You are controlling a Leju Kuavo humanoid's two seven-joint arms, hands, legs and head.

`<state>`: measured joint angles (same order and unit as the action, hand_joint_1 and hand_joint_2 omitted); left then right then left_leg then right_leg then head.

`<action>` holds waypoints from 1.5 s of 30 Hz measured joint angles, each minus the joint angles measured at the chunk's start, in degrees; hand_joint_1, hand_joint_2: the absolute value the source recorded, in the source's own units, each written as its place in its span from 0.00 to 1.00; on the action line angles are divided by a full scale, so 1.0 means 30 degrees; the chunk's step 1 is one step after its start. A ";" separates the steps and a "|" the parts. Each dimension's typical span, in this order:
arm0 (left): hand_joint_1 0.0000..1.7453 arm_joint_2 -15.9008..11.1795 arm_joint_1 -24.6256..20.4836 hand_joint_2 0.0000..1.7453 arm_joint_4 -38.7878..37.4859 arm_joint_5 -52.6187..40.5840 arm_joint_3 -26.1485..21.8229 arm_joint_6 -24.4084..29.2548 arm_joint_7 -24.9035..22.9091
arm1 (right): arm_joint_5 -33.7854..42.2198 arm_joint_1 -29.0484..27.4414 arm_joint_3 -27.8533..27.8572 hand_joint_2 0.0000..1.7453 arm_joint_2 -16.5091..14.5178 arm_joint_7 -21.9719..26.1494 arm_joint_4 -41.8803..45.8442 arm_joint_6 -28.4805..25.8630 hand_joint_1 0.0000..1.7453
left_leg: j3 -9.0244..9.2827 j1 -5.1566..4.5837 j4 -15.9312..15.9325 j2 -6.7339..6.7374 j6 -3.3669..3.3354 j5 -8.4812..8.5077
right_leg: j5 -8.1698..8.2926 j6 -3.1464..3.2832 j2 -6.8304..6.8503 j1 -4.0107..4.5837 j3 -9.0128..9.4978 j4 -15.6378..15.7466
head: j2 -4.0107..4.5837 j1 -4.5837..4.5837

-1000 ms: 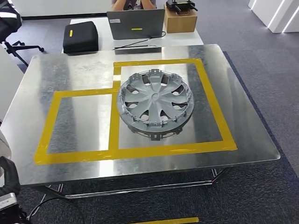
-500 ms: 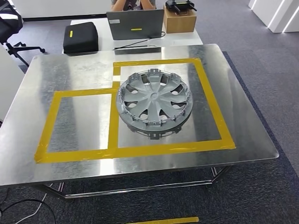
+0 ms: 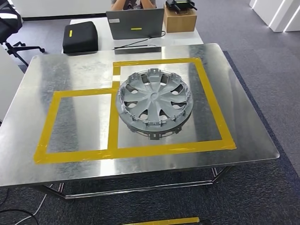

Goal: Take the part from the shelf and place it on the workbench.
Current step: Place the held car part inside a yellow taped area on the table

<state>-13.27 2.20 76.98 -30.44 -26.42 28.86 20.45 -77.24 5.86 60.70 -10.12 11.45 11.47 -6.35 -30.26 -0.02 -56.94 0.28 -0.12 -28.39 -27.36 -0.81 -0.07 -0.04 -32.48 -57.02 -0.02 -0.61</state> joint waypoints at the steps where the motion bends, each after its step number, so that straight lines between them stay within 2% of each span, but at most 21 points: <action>1: 1.00 -0.0195 -0.0259 1.00 -0.0445 -0.0809 0.0208 -0.0211 -0.0359 | -0.0113 0.0030 -0.0064 1.00 0.0000 -0.0018 0.0000 0.0055 0.00 | -0.0008 -0.0001 -0.0001 -0.0003 -0.0003 0.0003 | 0.0001 0.0000 0.0012 0.0000 -0.0010 0.0001 | 0.0000 0.0000; 7: 1.00 -0.1124 -0.2990 1.00 -0.4535 -0.4296 0.2794 -0.0508 -0.1148 | -0.0442 0.0369 -0.0630 1.00 0.0000 -0.0262 0.0000 0.0360 0.00 | -0.0080 -0.0003 -0.0003 -0.0011 0.0008 0.0076 | 0.0080 0.0035 0.0015 0.0000 -0.0074 0.0000 | 0.0000 0.0004; 16: 1.00 -0.1102 -0.5811 1.00 -0.7731 -0.6109 0.7422 -0.1563 -0.1867 | -0.0475 0.0408 -0.1331 1.00 0.0007 -0.0459 0.0000 0.0623 0.00 | -0.0138 -0.0003 -0.0010 0.0003 0.0019 0.0110 | 0.0128 0.0033 -0.0021 0.0000 -0.0135 -0.0001 | 0.0000 0.0000; 26: 1.00 -0.0617 -0.7087 1.00 -0.8707 -0.6998 1.0159 -0.1938 -0.2210 | -0.0475 0.0430 -0.1688 1.00 0.0013 -0.0495 0.0000 0.0696 0.00 | -0.0169 -0.0001 -0.0011 0.0006 0.0021 0.0114 | 0.0133 0.0030 -0.0030 0.0002 -0.0168 -0.0002 | 0.0000 0.0000; 34: 1.00 -0.0388 -0.7288 1.00 -0.8893 -0.7156 1.0869 -0.2006 -0.2418 | -0.0466 0.0426 -0.1832 1.00 0.0015 -0.0510 0.0000 0.0710 0.00 | -0.0171 -0.0001 -0.0011 0.0011 0.0022 0.0115 | 0.0133 0.0030 -0.0039 0.0002 -0.0175 -0.0003 | 0.0000 0.0002; 38: 0.00 -0.0377 -0.7308 1.00 -0.8910 -0.7156 1.0949 -0.2035 -0.2526 | -0.0439 0.0427 -0.1843 0.00 0.0015 -0.0510 0.0000 0.0710 0.00 | -0.0171 -0.0001 -0.0011 0.0011 0.0022 0.0115 | 0.0133 0.0030 -0.0039 0.0002 -0.0176 -0.0003 | 0.0000 0.0000; 45: 0.00 -0.0342 -0.7349 1.00 -0.8957 -0.7162 1.1051 -0.1975 -0.2747 | -0.0408 0.0422 -0.1843 0.00 0.0015 -0.0514 0.0000 0.0710 0.00 | -0.0173 -0.0001 -0.0011 0.0011 0.0022 0.0115 | 0.0133 0.0030 -0.0038 0.0002 -0.0175 -0.0003 | 0.0000 0.0004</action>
<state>-14.30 -19.85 50.11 -51.93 6.73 22.93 12.21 -78.46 7.13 55.17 -10.08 9.91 11.47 -4.22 -30.78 -0.02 -56.97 0.31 -0.06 -28.05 -26.96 -0.72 -0.18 -0.03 -33.00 -57.03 -0.02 -0.60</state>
